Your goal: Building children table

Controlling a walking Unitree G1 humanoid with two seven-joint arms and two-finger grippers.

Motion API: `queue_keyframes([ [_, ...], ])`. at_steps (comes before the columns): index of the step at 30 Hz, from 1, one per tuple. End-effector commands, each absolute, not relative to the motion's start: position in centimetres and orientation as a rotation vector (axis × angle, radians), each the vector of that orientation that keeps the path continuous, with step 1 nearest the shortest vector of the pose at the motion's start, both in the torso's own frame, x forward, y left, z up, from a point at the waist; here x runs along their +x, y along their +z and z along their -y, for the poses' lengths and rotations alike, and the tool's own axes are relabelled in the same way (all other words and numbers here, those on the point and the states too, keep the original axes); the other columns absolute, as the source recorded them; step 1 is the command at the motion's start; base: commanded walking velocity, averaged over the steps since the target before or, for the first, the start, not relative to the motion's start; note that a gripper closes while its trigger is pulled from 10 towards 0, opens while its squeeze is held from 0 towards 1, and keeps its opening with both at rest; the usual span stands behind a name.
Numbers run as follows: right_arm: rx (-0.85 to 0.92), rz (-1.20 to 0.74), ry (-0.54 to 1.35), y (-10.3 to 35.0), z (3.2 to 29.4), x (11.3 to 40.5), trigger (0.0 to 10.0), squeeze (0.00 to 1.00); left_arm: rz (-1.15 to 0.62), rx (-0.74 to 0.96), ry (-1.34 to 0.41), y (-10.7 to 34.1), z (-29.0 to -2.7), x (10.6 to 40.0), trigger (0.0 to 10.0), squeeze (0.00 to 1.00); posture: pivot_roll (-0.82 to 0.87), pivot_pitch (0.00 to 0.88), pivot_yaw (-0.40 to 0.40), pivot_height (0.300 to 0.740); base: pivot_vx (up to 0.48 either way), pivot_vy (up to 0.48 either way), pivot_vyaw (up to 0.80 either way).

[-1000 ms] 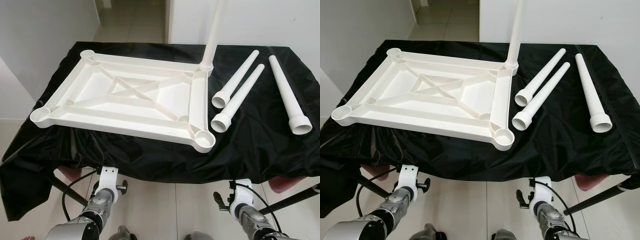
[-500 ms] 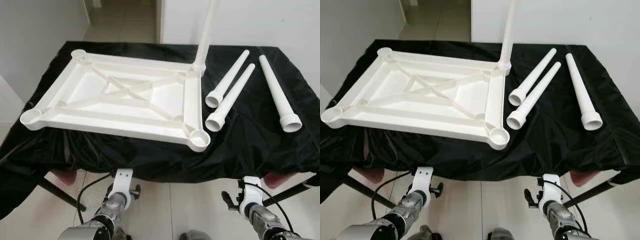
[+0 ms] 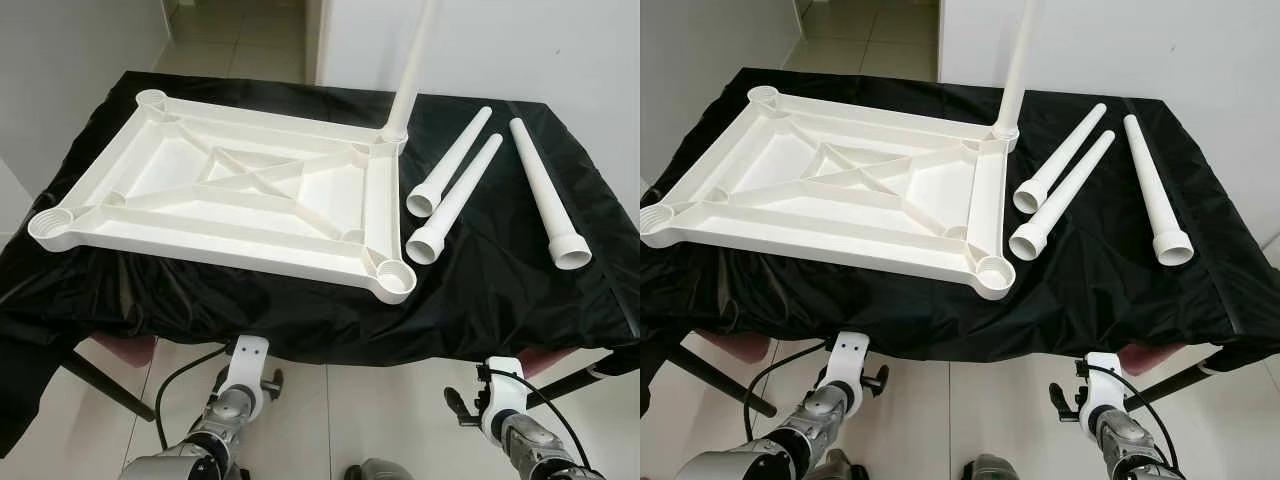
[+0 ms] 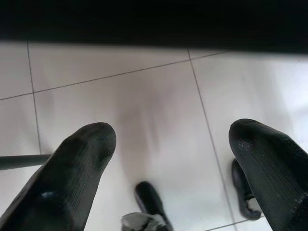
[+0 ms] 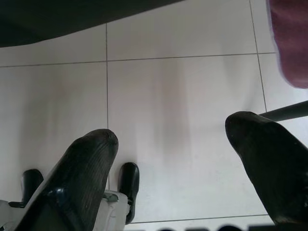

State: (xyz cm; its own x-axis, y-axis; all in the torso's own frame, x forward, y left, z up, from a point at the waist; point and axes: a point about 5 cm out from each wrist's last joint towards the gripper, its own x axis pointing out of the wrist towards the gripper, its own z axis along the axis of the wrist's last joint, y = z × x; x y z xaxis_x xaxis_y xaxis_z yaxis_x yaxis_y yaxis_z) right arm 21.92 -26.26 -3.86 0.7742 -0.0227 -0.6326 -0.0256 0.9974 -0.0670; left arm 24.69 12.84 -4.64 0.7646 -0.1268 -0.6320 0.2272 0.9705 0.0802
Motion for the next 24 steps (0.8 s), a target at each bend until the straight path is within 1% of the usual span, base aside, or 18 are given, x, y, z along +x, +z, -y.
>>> queue_keyframes([
  [1,-0.072,-0.716,0.036,-4.3,25.5,21.7,10.0,0.0,-0.672,0.268,-0.041,-5.0,-14.5,24.1,10.0,0.0,-0.14,0.0,-0.056,0.74,0.0,0.0,0.0],
  [3,-0.073,-0.724,0.07,-4.7,24.5,21.7,10.0,0.0,-0.684,0.305,-0.026,-5.3,-16.0,23.6,10.0,0.0,-0.1,0.0,-0.042,0.74,0.0,0.0,0.0],
  [5,-0.073,-0.724,0.07,-4.7,24.5,21.7,10.0,0.0,-0.684,0.305,-0.026,-5.3,-16.0,23.6,10.0,0.0,-0.1,0.0,-0.042,0.74,0.0,0.0,0.0],
  [6,-0.068,-0.726,0.076,-4.8,24.2,21.6,10.0,0.0,-0.69,0.307,-0.016,-5.4,-16.6,23.4,10.0,0.0,-0.1,0.0,-0.042,0.74,0.0,0.0,0.0],
  [7,-0.063,-0.729,0.078,-5.0,23.9,21.4,10.0,0.0,-0.694,0.315,-0.01,-5.5,-17.2,23.1,10.0,0.0,-0.06,0.002,-0.041,0.74,0.0,0.0,0.0],
  [9,-0.063,-0.729,0.078,-5.0,23.9,21.4,10.0,0.0,-0.694,0.315,-0.01,-5.5,-17.2,23.1,10.0,0.0,-0.06,0.002,-0.041,0.74,0.0,0.0,0.0],
  [11,-0.052,-0.75,0.082,-5.6,23.2,20.7,10.0,0.0,-0.702,0.332,0.04,-5.8,-18.7,22.3,10.0,0.0,0.0,0.0,-0.054,0.74,0.0,0.0,0.0],
  [12,-0.052,-0.75,0.082,-5.6,23.2,20.7,10.0,0.0,-0.702,0.332,0.04,-5.8,-18.7,22.3,10.0,0.0,0.0,0.0,-0.054,0.74,0.0,0.0,0.0],
  [14,-0.038,-0.771,0.082,-6.2,22.6,20.0,10.0,0.0,-0.715,0.37,0.096,-5.9,-19.9,21.8,10.0,0.0,0.02,0.0,-0.056,0.74,0.0,0.0,0.0],
  [15,-0.038,-0.771,0.082,-6.2,22.6,20.0,10.0,0.0,-0.715,0.37,0.096,-5.9,-19.9,21.8,10.0,0.0,0.02,0.0,-0.056,0.74,0.0,0.0,0.0],
  [21,-0.011,-0.799,0.067,-7.0,21.6,19.1,10.0,0.0,-0.749,0.301,0.081,-6.1,-20.6,21.4,10.0,0.0,0.03,0.0,-0.016,0.74,0.0,0.0,0.0],
  [22,-0.002,-0.797,0.064,-7.0,21.4,19.0,10.0,0.0,-0.755,0.238,0.068,-6.2,-20.5,21.3,10.0,0.0,0.01,0.0,0.017,0.74,0.0,0.0,0.0],
  [23,0.002,-0.794,0.063,-7.1,21.2,19.0,10.0,0.0,-0.757,0.192,0.059,-6.3,-20.4,21.2,10.0,0.0,0.01,0.0,0.017,0.74,0.0,0.0,0.0],
  [24,0.002,-0.794,0.063,-7.1,21.2,19.0,10.0,0.0,-0.757,0.192,0.059,-6.3,-20.4,21.2,10.0,0.0,0.01,0.0,0.017,0.74,0.0,0.0,0.0],
])
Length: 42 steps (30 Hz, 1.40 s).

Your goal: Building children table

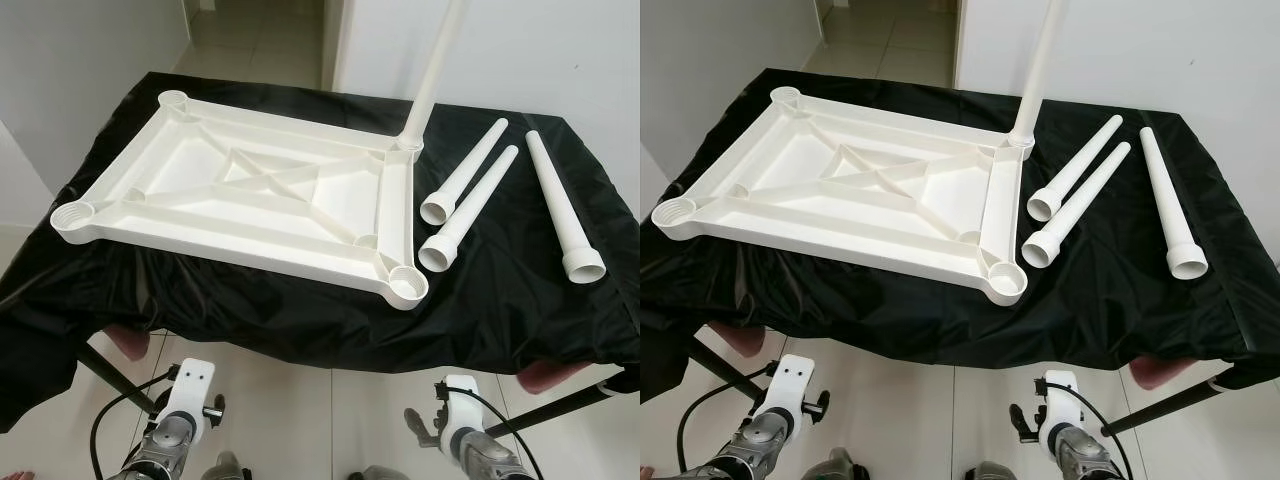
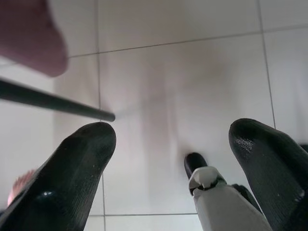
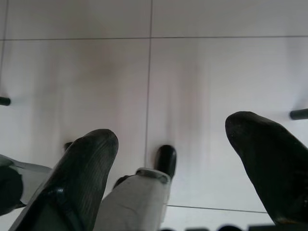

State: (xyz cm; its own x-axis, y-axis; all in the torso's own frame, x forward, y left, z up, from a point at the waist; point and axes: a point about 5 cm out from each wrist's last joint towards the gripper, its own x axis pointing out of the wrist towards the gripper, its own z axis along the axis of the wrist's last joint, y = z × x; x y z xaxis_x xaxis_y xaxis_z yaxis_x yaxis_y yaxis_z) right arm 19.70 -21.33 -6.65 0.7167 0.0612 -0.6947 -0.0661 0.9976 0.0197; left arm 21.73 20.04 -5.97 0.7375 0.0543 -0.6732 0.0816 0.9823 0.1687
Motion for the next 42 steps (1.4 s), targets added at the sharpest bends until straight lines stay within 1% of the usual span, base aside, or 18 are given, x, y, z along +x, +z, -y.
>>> queue_keyframes([
  [1,0.007,-0.789,0.062,-7.1,21.0,19.1,10.0,0.0,-0.756,0.175,0.048,-6.3,-20.4,21.2,10.0,0.0,0.01,0.0,0.033,0.74,0.0,0.0,0.0],
  [2,0.007,-0.785,0.059,-7.1,20.9,19.1,10.0,0.0,-0.762,0.149,0.015,-6.4,-19.9,21.2,10.0,0.0,-0.01,0.01,0.051,0.74,0.0,0.0,0.0],
  [3,0.007,-0.785,0.059,-7.1,20.9,19.1,10.0,0.0,-0.762,0.149,0.015,-6.4,-19.9,21.2,10.0,0.0,-0.01,0.01,0.051,0.74,0.0,0.0,0.0],
  [5,0.004,-0.778,0.058,-7.0,20.8,19.3,10.0,0.0,-0.771,0.13,-0.022,-6.4,-19.4,21.3,10.0,0.0,-0.01,0.052,0.048,0.74,0.0,0.0,0.0],
  [10,-0.005,-0.774,0.062,-6.9,21.1,19.3,10.0,0.0,-0.753,0.096,-0.01,-6.0,-19.3,22.0,10.0,0.0,0.0,0.096,0.042,0.74,0.0,0.0,0.0],
  [11,0.0,-0.774,0.057,-6.9,21.2,19.2,10.0,0.0,-0.751,0.085,-0.004,-6.1,-19.3,21.9,10.0,0.0,-0.01,0.123,0.04,0.74,0.0,0.0,0.0],
  [17,0.001,-0.785,0.051,-7.2,21.3,18.6,10.0,0.0,-0.767,0.1,-0.004,-6.5,-19.4,21.0,10.0,0.0,0.0,0.146,0.041,0.74,0.0,0.0,0.0],
  [22,0.004,-0.786,0.043,-7.2,21.6,18.4,10.0,0.0,-0.772,0.117,-0.005,-6.7,-19.7,20.7,10.0,0.0,-0.01,0.148,0.049,0.74,0.0,0.0,0.0],
  [25,-0.005,-0.785,0.02,-7.1,22.5,18.2,10.0,0.0,-0.761,0.144,-0.028,-6.5,-19.4,20.9,10.0,0.0,-0.04,0.139,0.06,0.74,0.0,0.0,0.0],
  [28,-0.006,-0.785,0.007,-7.1,22.9,18.1,10.0,0.0,-0.762,0.16,-0.033,-6.4,-19.4,21.2,10.0,0.0,-0.05,0.134,0.061,0.74,0.0,0.0,0.0],
  [29,-0.014,-0.786,0.017,-7.1,22.7,18.0,10.0,0.0,-0.755,0.157,-0.041,-6.2,-19.7,21.4,10.0,0.0,-0.05,0.118,0.053,0.74,0.0,0.0,0.0],
  [33,-0.012,-0.788,0.038,-7.2,22.0,18.2,10.0,0.0,-0.754,0.199,-0.024,-6.1,-20.4,21.5,10.0,0.0,-0.04,0.114,0.041,0.74,0.0,0.0,0.0],
  [36,-0.012,-0.789,0.04,-7.3,21.9,18.2,10.0,0.0,-0.756,0.174,-0.018,-6.1,-20.6,21.3,10.0,0.0,-0.03,0.106,0.049,0.74,0.0,0.0,0.0],
  [38,-0.014,-0.789,0.051,-7.2,21.7,18.4,10.0,0.0,-0.752,0.144,-0.011,-6.2,-20.6,21.2,10.0,0.0,-0.01,0.107,0.035,0.74,0.0,0.0,0.0],
  [39,-0.016,-0.789,0.058,-7.1,21.7,18.6,10.0,0.0,-0.753,0.142,-0.011,-6.3,-20.4,21.0,10.0,0.0,-0.01,0.082,0.042,0.74,0.0,0.0,0.0],
  [40,-0.018,-0.789,0.063,-7.1,21.8,18.7,10.0,0.0,-0.753,0.142,-0.012,-6.4,-20.2,20.9,10.0,0.0,-0.01,0.082,0.042,0.74,0.0,0.0,0.0],
  [41,-0.018,-0.785,0.064,-7.0,21.9,18.8,10.0,0.0,-0.75,0.108,-0.021,-6.4,-19.8,20.9,10.0,0.0,-0.03,0.054,0.058,0.74,0.0,0.0,0.0],
  [42,-0.017,-0.783,0.063,-6.9,22.0,18.9,10.0,0.0,-0.748,0.086,-0.028,-6.5,-19.5,20.9,10.0,0.0,-0.03,0.054,0.058,0.74,0.0,0.0,0.0],
])
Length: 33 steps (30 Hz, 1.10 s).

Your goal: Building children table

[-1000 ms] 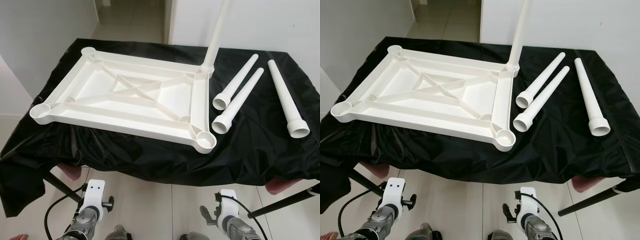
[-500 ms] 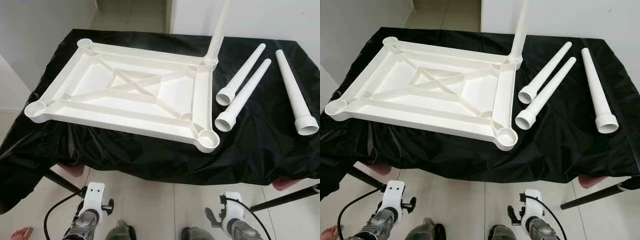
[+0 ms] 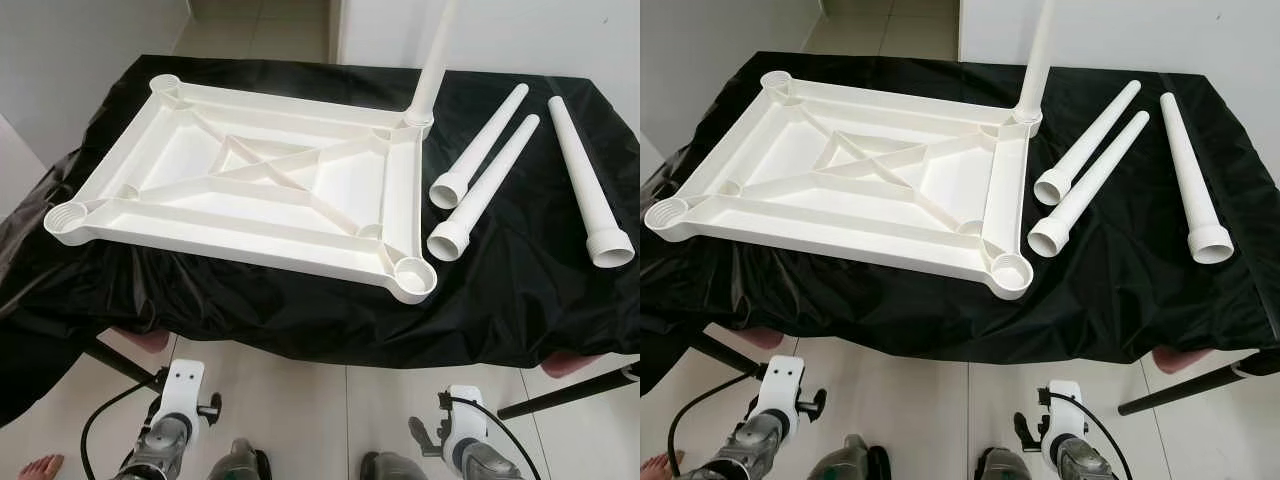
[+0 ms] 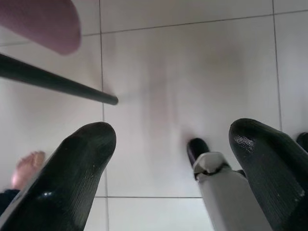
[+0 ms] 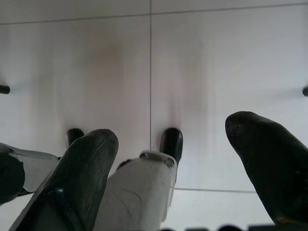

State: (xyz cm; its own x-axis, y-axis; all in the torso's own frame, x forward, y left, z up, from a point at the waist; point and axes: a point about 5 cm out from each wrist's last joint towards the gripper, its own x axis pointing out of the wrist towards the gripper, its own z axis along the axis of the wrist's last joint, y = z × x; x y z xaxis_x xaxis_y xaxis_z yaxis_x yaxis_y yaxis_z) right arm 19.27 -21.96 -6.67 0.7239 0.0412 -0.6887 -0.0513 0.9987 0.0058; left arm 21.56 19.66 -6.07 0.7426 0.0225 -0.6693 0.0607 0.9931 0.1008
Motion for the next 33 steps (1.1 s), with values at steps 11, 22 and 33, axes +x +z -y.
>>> queue_keyframes([
  [11,0.01,-0.783,0.018,-7.0,22.1,18.7,10.0,0.0,-0.767,0.137,-0.106,-6.5,-18.0,21.3,10.0,0.0,-0.06,0.012,0.056,0.74,0.0,0.0,0.0],
  [22,0.013,-0.817,0.058,-7.7,20.7,18.0,10.0,0.0,-0.765,0.135,-0.037,-6.5,-18.3,21.3,10.0,0.0,-0.06,0.0,0.044,0.74,0.0,0.0,0.0],
  [33,-0.004,-0.775,0.05,-7.1,21.4,18.8,10.0,0.0,-0.767,0.284,-0.027,-7.0,-18.2,20.5,10.0,0.0,-0.12,0.042,0.086,0.74,0.0,0.0,0.0],
])
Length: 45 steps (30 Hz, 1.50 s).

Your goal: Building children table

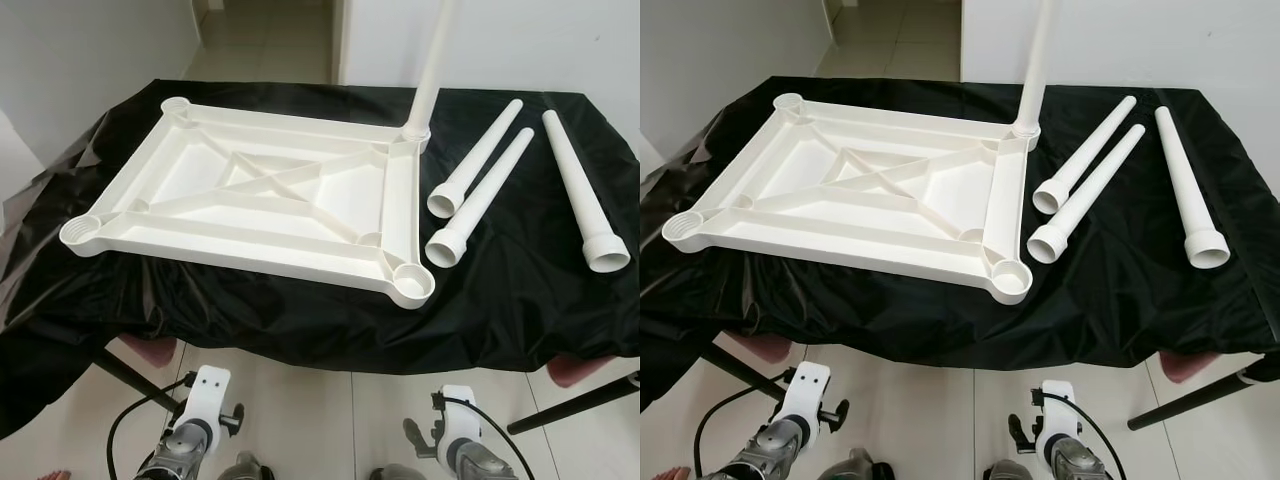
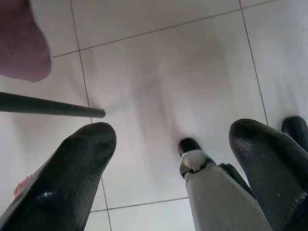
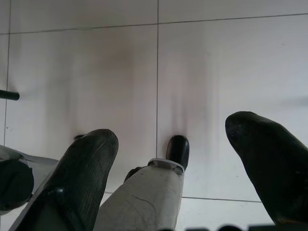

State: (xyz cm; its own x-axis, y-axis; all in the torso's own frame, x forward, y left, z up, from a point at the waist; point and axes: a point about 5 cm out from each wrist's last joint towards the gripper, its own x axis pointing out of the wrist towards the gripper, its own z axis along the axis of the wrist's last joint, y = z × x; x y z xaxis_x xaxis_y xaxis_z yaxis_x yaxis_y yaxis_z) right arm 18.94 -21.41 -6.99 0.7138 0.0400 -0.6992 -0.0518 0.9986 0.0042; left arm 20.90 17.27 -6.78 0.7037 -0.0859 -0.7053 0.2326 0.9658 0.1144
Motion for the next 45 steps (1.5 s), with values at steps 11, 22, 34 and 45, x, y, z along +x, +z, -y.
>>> queue_keyframes([
  [11,-0.039,-0.724,0.021,-6.1,22.4,20.1,10.0,0.0,-0.739,0.359,-0.038,-6.8,-17.6,20.8,10.0,0.0,-0.03,0.127,0.079,0.74,0.0,0.0,0.0],
  [22,-0.072,-0.811,0.121,-7.7,20.4,17.9,10.0,0.0,-0.756,0.34,-0.04,-7.2,-17.3,20.0,10.0,0.0,0.0,0.142,0.045,0.74,0.0,0.0,0.0],
  [34,-0.036,-0.826,0.102,-8.0,19.7,17.6,10.0,0.0,-0.801,0.151,0.083,-7.6,-19.0,19.2,10.0,0.0,-0.01,0.0,0.061,0.74,0.0,0.0,0.0],
  [45,-0.002,-0.797,0.056,-7.6,19.3,18.6,10.0,0.0,-0.803,0.116,0.079,-7.2,-18.9,20.1,10.0,0.0,-0.06,0.0,0.066,0.74,0.0,0.0,0.0],
])
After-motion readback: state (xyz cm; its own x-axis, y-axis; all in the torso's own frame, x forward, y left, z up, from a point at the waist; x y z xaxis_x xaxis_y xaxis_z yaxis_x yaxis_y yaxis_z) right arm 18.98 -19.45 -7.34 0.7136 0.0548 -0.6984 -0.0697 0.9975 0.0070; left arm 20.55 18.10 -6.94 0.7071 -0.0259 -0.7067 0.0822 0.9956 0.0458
